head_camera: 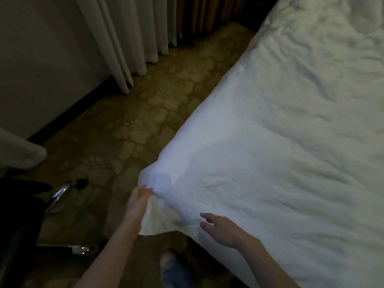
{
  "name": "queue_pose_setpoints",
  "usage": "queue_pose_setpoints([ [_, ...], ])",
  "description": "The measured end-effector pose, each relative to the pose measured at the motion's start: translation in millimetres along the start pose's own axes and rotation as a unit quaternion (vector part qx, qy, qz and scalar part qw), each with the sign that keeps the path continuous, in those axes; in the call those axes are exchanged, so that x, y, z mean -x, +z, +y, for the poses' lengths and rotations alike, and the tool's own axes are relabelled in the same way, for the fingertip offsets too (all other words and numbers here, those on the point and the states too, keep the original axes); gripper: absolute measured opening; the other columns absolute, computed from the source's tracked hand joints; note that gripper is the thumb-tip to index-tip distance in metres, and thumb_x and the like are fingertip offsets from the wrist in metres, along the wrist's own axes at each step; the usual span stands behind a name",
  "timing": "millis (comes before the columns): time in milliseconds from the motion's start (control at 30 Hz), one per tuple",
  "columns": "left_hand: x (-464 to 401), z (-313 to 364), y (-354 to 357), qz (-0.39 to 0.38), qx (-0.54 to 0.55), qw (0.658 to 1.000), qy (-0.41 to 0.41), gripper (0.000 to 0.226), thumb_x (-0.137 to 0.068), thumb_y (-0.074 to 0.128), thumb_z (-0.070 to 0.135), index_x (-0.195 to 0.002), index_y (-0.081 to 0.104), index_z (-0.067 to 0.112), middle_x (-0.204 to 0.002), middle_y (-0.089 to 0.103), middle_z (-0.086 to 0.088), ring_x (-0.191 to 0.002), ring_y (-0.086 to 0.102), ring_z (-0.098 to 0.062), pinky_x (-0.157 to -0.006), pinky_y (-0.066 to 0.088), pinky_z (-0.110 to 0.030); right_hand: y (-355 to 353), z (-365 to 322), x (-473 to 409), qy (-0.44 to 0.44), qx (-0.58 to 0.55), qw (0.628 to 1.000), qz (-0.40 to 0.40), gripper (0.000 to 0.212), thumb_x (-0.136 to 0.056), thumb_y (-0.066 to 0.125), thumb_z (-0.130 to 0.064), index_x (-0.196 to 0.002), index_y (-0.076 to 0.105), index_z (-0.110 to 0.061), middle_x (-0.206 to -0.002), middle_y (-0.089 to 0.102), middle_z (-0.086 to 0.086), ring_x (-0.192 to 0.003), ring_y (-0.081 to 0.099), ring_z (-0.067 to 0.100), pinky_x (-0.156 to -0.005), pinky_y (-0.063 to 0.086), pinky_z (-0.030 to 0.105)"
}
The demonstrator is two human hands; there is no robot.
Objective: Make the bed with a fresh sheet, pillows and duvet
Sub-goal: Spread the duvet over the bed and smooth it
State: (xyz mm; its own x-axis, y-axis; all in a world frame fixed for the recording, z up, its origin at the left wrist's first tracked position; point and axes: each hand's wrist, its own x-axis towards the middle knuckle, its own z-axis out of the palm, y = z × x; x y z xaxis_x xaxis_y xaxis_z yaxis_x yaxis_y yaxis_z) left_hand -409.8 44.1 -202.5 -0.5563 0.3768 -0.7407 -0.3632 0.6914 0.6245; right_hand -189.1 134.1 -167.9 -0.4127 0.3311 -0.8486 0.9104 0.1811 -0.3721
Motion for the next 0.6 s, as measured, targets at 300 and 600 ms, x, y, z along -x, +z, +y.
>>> queue_pose_setpoints([
  [300, 96.4, 65.1, -10.9, -0.139, -0.248, 0.955, 0.088, 0.028, -0.099, 0.046, 0.029, -0.118, 0.057, 0.012, -0.12, 0.054, -0.012, -0.108, 0.052, -0.025, -0.091, 0.043, -0.038, -28.0, -39.1, 76.8, 0.007, -0.031, 0.996, 0.082, 0.047, -0.102, 0.037, -0.035, -0.145, 0.04, -0.016, -0.15, 0.04, 0.003, -0.135, 0.04, 0.019, -0.106, 0.031, 0.026],
  [600, 135.6, 117.3, -56.9, -0.109, -0.257, 0.942, 0.188, 0.01, -0.099, 0.047, 0.027, -0.091, 0.054, 0.029, -0.091, 0.055, 0.008, -0.084, 0.053, -0.005, -0.065, 0.039, -0.019, -56.6, -78.0, 101.4, -0.015, -0.021, 0.994, 0.11, 0.05, -0.101, 0.036, -0.044, -0.141, 0.045, -0.016, -0.147, 0.043, 0.004, -0.132, 0.042, 0.023, -0.104, 0.034, 0.032],
])
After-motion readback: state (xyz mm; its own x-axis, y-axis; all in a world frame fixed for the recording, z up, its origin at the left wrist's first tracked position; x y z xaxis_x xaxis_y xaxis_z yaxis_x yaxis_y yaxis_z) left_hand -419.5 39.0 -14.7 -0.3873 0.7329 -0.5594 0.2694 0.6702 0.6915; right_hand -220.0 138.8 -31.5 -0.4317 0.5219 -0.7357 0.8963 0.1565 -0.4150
